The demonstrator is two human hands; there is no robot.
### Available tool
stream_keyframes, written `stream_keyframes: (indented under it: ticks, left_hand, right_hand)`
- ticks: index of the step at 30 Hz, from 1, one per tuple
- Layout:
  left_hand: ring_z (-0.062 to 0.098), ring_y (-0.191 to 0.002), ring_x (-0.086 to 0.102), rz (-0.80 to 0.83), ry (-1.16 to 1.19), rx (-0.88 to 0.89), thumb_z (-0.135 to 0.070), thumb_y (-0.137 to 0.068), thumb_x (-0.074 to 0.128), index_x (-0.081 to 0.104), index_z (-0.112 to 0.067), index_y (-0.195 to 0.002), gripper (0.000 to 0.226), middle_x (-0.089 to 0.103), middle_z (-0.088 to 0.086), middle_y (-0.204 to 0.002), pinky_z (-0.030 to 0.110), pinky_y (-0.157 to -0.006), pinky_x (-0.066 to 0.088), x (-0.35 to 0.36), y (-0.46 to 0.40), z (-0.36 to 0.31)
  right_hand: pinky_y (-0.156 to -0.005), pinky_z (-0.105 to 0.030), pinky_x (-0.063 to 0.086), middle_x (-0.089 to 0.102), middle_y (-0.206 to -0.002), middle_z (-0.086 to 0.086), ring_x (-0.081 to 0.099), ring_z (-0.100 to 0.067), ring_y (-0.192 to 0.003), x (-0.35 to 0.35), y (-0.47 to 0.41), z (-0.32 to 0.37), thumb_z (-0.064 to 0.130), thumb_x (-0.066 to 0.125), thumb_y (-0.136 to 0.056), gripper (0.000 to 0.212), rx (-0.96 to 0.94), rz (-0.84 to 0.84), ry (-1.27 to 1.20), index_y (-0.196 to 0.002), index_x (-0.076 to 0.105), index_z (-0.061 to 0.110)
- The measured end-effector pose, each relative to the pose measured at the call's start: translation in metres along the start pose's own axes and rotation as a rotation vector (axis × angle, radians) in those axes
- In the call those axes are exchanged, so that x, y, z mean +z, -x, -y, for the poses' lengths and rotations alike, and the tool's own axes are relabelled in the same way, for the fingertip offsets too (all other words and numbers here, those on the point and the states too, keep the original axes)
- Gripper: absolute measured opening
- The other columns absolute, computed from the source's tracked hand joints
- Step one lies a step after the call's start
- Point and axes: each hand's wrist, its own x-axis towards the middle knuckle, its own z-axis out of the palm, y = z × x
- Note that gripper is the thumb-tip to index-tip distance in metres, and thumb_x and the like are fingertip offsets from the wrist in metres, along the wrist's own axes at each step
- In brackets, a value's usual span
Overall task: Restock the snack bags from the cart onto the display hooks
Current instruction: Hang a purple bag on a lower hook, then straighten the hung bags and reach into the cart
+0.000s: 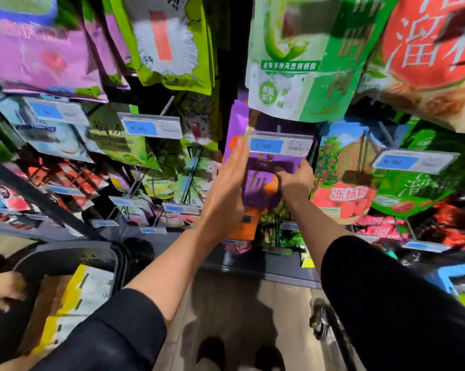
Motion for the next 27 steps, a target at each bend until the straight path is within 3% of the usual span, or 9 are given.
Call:
stream_keyframes:
  ticks: [4, 7, 9, 10, 13, 15, 18, 21, 27]
  left_hand:
    - [0.029, -0.148, 0.014, -0.016, 0.066, -0.002, 0.022, -0.076, 0.044, 0.015, 0.01, -0.148, 0.078, 0.017, 0.022, -0.157, 0.044, -0.12, 0.019, 0.007, -0.001, -0.004]
    - [0.037, -0.145, 0.019, -0.046, 0.084, -0.05, 0.018, -0.072, 0.042, 0.019, 0.015, -0.145, 0.077, 0.017, 0.024, -0.156, 0.021, -0.118, 0.017, 0.014, 0.007, -0.008]
    - [0.053, -0.13, 0.038, -0.093, 0.085, -0.126, 0.009, -0.075, 0.046, 0.033, 0.021, -0.134, 0.061, 0.035, 0.037, -0.142, 0.002, -0.102, 0.021, 0.022, 0.013, -0.014]
    - [0.054, -0.125, 0.042, -0.116, 0.089, -0.158, 0.007, -0.078, 0.049, 0.037, 0.019, -0.133, 0.058, 0.041, 0.039, -0.136, 0.005, -0.101, 0.025, 0.029, 0.018, -0.018]
    - [0.033, -0.138, 0.034, -0.123, 0.194, -0.158, -0.005, -0.083, 0.055, 0.026, 0.0, -0.145, 0.069, 0.032, 0.023, -0.148, 0.038, -0.112, 0.033, 0.061, 0.034, -0.037]
    - [0.029, -0.133, 0.042, -0.051, 0.316, -0.172, -0.018, -0.085, 0.058, 0.024, -0.01, -0.146, 0.071, 0.035, 0.016, -0.147, 0.046, -0.107, 0.041, 0.087, 0.043, -0.062]
    - [0.018, -0.109, 0.063, 0.155, 0.503, -0.14, -0.021, -0.086, 0.063, 0.042, 0.0, -0.136, 0.058, 0.056, 0.014, -0.128, 0.029, -0.094, 0.05, 0.128, 0.048, -0.111]
    - [0.005, -0.089, 0.066, 0.363, 0.5, -0.081, -0.029, -0.086, 0.064, 0.059, -0.008, -0.12, 0.041, 0.067, 0.002, -0.11, 0.018, -0.084, 0.048, 0.171, 0.045, -0.169]
    - [0.013, -0.092, 0.065, 0.656, 0.503, 0.069, -0.022, -0.079, 0.057, 0.066, -0.01, -0.111, 0.035, 0.067, 0.006, -0.107, 0.037, -0.089, 0.054, 0.284, 0.043, -0.282]
  right_hand:
    - [-0.079, -0.031, 0.048, 0.069, -0.098, -0.006, 0.058, -0.012, -0.085, 0.001, -0.015, 0.009, 0.007, 0.072, -0.08, 0.031, 0.117, -0.059, 0.067, -0.109, 0.061, 0.008]
    - [-0.084, -0.037, 0.047, 0.068, -0.094, -0.01, 0.063, -0.026, -0.09, -0.006, -0.003, 0.004, 0.017, 0.077, -0.078, 0.041, 0.116, -0.051, 0.059, -0.11, 0.057, 0.004]
    - [-0.085, -0.04, 0.048, 0.059, -0.083, 0.004, 0.058, -0.023, -0.084, -0.018, 0.013, -0.001, 0.022, 0.08, -0.074, 0.049, 0.149, -0.027, -0.086, -0.113, 0.054, 0.006]
    - [-0.083, -0.04, 0.048, 0.054, -0.079, 0.01, 0.054, -0.017, -0.081, -0.027, 0.021, -0.006, 0.024, 0.08, -0.072, 0.05, 0.154, -0.039, -0.153, -0.111, 0.053, 0.01]
    - [-0.07, -0.024, 0.041, 0.046, -0.067, 0.021, 0.044, -0.002, -0.066, -0.075, 0.051, -0.015, 0.019, 0.074, -0.074, 0.032, 0.1, -0.091, -0.258, -0.095, 0.051, 0.02]
    - [-0.068, -0.017, 0.044, 0.054, -0.075, 0.019, 0.05, 0.0, -0.069, -0.117, 0.071, -0.018, 0.019, 0.074, -0.078, 0.028, 0.084, -0.151, -0.248, -0.096, 0.053, 0.024]
    - [-0.07, -0.017, 0.048, 0.062, -0.083, 0.001, 0.058, -0.005, -0.074, -0.191, 0.094, -0.029, 0.021, 0.077, -0.08, 0.027, 0.039, -0.348, -0.237, -0.097, 0.056, 0.018]
    - [-0.066, -0.012, 0.045, 0.059, -0.075, 0.002, 0.054, 0.004, -0.065, -0.278, 0.106, -0.048, 0.01, 0.072, -0.084, 0.021, 0.019, -0.541, -0.182, -0.097, 0.056, 0.01]
    - [-0.062, -0.015, 0.038, 0.058, -0.074, -0.004, 0.052, -0.006, -0.067, -0.453, 0.124, -0.119, 0.015, 0.07, -0.087, 0.014, 0.221, -0.796, -0.044, -0.095, 0.062, 0.007]
